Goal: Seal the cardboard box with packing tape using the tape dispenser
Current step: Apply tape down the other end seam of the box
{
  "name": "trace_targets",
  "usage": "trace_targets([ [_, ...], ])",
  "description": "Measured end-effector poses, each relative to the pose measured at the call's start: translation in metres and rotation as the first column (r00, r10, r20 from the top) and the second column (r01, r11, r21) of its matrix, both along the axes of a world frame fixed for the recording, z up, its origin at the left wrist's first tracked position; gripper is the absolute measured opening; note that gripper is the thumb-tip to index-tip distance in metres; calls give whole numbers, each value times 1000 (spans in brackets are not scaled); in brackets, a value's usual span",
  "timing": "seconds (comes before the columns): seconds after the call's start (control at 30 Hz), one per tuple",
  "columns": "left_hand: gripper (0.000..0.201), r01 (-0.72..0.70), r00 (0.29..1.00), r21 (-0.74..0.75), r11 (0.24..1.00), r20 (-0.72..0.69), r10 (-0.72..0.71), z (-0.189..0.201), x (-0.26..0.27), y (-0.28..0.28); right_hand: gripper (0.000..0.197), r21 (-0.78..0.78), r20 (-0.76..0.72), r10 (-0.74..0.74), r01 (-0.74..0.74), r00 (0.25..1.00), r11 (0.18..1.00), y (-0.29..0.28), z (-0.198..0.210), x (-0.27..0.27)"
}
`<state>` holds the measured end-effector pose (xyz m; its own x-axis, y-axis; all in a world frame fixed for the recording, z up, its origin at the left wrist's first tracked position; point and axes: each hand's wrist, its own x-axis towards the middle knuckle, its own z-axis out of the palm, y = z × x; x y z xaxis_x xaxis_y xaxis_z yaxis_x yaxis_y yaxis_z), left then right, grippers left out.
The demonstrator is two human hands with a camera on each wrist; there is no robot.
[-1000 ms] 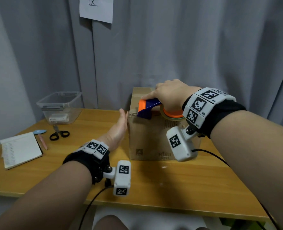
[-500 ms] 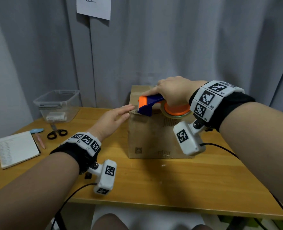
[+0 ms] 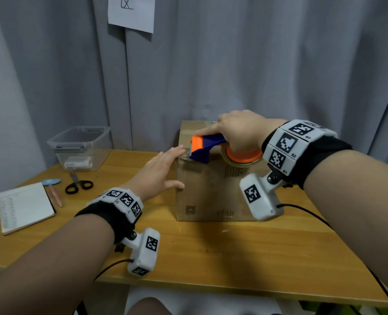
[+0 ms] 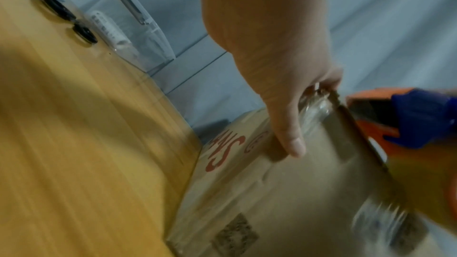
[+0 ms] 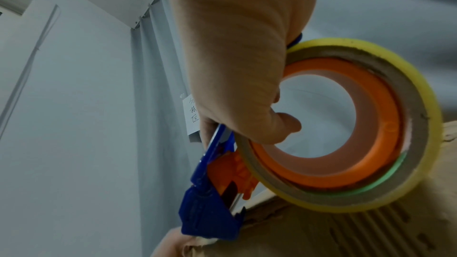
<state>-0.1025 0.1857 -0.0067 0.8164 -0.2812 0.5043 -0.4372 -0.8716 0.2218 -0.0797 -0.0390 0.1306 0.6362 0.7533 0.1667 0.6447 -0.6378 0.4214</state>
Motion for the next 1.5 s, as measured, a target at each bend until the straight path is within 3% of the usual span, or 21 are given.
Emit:
trace_targets([
  [0.13, 54, -34, 993, -55, 998, 107, 40, 13, -4, -8, 55, -40, 5, -11, 11, 1000, 999, 2, 0, -1],
  [0.27, 43, -66, 985, -65, 996, 155, 76, 15, -5, -12, 59, -56, -9, -6, 5, 1000, 998, 3, 3, -2],
  [0.37, 43, -72, 987, -25, 997, 142, 75, 19, -6, -9, 65, -2, -46, -46, 46, 998, 999, -3, 6, -1],
  [0.43, 44, -91, 986, -3, 996, 139, 91, 20, -7, -10, 57, 9, -20, -53, 53, 998, 999, -13, 7, 0],
  [0.6, 45, -173, 980, 26, 984, 108, 170, 17, -7, -10, 57, -45, 4, -109, 109, 994, 993, -39, 11, -2],
  [0.93, 34, -316, 922, 172, 933, 289, 259, 28, -12, -32, 53, -93, 38, -116, 120, 992, 988, -46, 0, -4],
  [1.17, 52, -286, 953, 330, 900, 193, 232, 30, 6, -69, 64, -73, 80, -152, 158, 985, 985, -42, -3, 0],
  [1.5, 46, -293, 956, 343, 893, 137, 261, 40, 9, -34, 44, 4, 67, -178, 178, 982, 984, -1, -11, -5],
])
